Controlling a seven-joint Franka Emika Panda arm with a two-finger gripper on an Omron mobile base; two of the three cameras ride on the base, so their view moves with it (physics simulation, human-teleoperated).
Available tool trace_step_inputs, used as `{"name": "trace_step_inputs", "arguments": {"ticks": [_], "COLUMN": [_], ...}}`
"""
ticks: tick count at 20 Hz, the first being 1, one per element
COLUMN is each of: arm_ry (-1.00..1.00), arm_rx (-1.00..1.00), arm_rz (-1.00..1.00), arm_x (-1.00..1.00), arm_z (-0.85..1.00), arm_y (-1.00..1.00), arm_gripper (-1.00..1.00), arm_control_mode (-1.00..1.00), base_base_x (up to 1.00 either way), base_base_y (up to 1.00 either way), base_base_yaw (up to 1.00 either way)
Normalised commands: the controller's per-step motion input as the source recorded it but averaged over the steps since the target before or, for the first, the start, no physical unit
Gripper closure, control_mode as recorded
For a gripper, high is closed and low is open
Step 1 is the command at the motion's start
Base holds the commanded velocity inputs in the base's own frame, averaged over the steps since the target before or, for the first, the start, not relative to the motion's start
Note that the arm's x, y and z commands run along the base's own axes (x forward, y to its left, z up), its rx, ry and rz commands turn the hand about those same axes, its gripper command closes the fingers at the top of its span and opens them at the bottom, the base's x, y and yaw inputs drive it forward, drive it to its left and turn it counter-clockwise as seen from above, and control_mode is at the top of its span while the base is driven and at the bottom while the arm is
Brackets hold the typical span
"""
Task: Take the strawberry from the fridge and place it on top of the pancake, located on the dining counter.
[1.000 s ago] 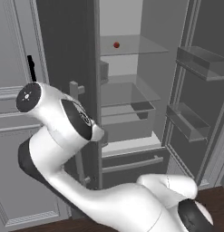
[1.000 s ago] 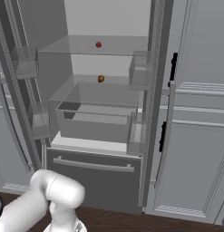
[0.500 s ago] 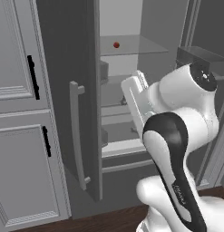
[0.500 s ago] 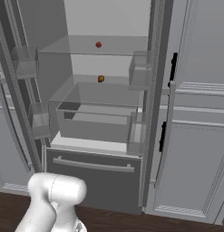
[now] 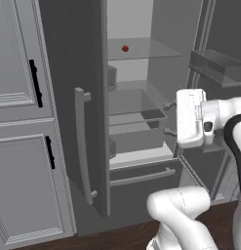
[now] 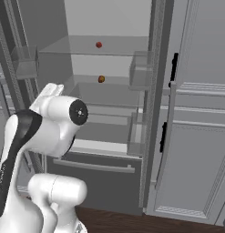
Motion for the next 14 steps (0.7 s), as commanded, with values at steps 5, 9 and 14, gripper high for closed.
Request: {"name": "trace_step_inputs", "arguments": {"ticks": [5, 9, 14], "arm_ry": [0.32, 0.10, 0.00], "arm_rx": [0.36, 0.06, 0.00], "arm_rz": [0.27, 0.22, 0.16], "arm_x": [0.87, 0.82, 0.78], "arm_z": [-0.27, -0.67, -0.54], "arm_y": [-0.02, 0.43, 0.65], "arm_gripper": [-1.00, -1.00, -1.00], "arm_control_mode": [-1.00, -1.00, -1.00], "base_base_x": [0.00, 0.00, 0.00], "base_base_y": [0.00, 0.00, 0.00], "base_base_yaw": [0.00, 0.00, 0.00]}}
